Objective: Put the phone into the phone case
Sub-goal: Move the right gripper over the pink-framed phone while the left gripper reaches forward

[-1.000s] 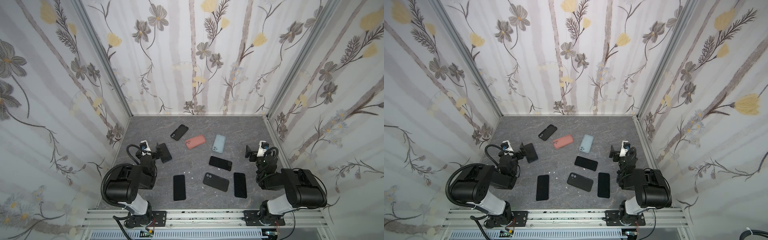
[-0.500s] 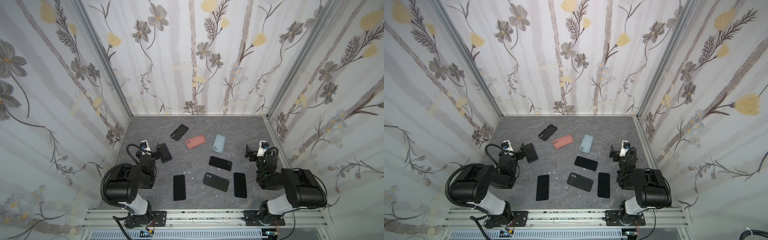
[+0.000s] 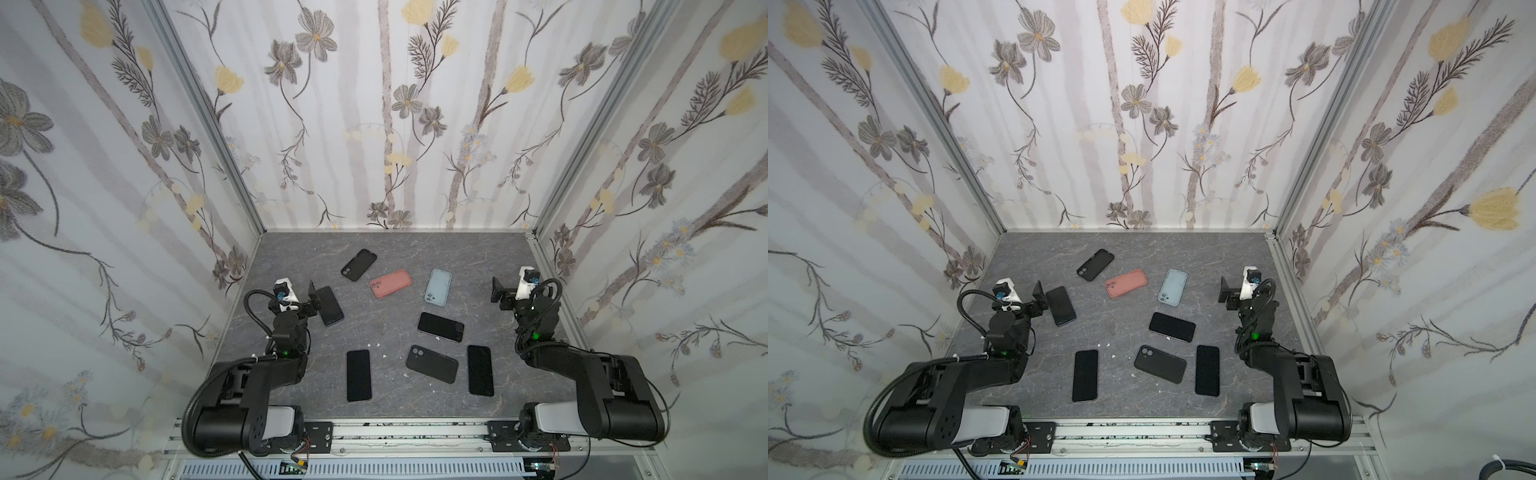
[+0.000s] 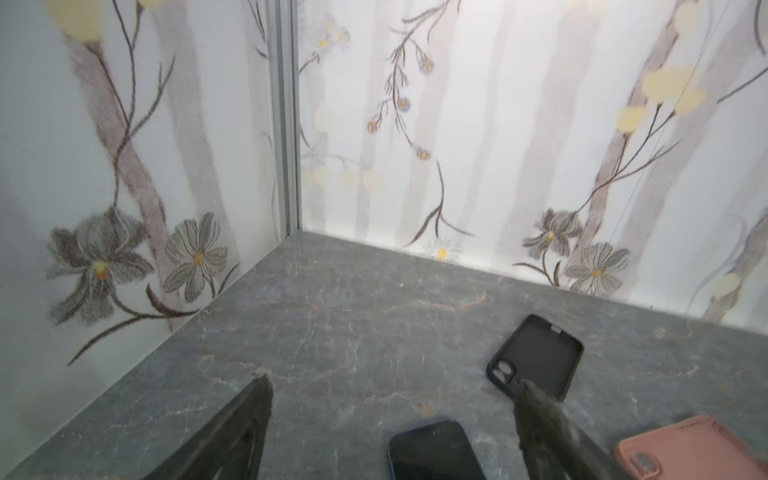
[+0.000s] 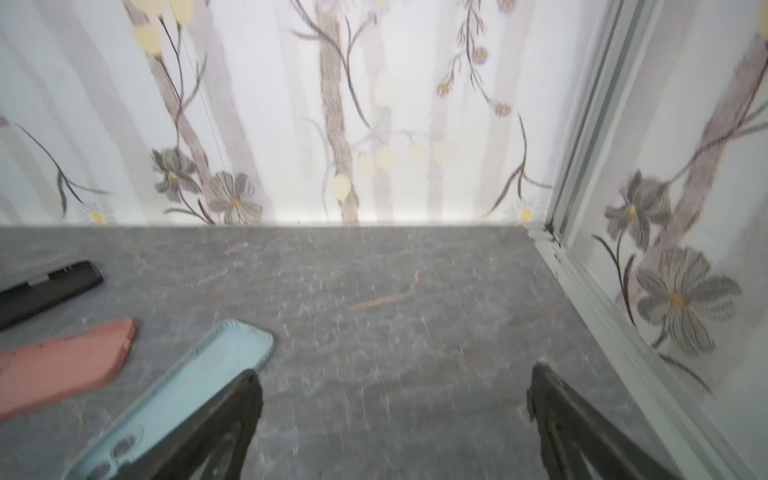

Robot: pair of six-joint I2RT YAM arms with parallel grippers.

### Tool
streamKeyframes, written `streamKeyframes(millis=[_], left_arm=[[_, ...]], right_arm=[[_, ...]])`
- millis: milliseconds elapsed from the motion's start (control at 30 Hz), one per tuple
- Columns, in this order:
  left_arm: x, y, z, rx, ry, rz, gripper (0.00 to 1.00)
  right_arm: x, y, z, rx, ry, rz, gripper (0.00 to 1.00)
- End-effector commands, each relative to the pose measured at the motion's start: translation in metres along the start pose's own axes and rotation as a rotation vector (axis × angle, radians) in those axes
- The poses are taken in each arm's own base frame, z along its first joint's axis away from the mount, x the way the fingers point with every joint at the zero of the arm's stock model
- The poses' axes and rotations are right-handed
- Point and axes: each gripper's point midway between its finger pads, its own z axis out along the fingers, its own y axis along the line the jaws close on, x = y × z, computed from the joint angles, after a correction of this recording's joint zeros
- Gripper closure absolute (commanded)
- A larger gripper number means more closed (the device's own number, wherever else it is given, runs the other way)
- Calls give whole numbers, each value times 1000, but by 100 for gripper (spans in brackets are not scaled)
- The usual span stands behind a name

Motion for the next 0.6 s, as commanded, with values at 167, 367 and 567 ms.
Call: streamKeyframes(millis=[167,367,567], left_arm=[[-62,-53,-14,156,166,-168,13],[-72,-158,-102,749,284,46,12],[-39,-174,-176,1043,234,281,10]], right_arm=[[-29,119,-8,-459,200,-50,6],[-29,217,-70,-887,247,-333,10],[4,235,-116,-1072,242,-577,10]])
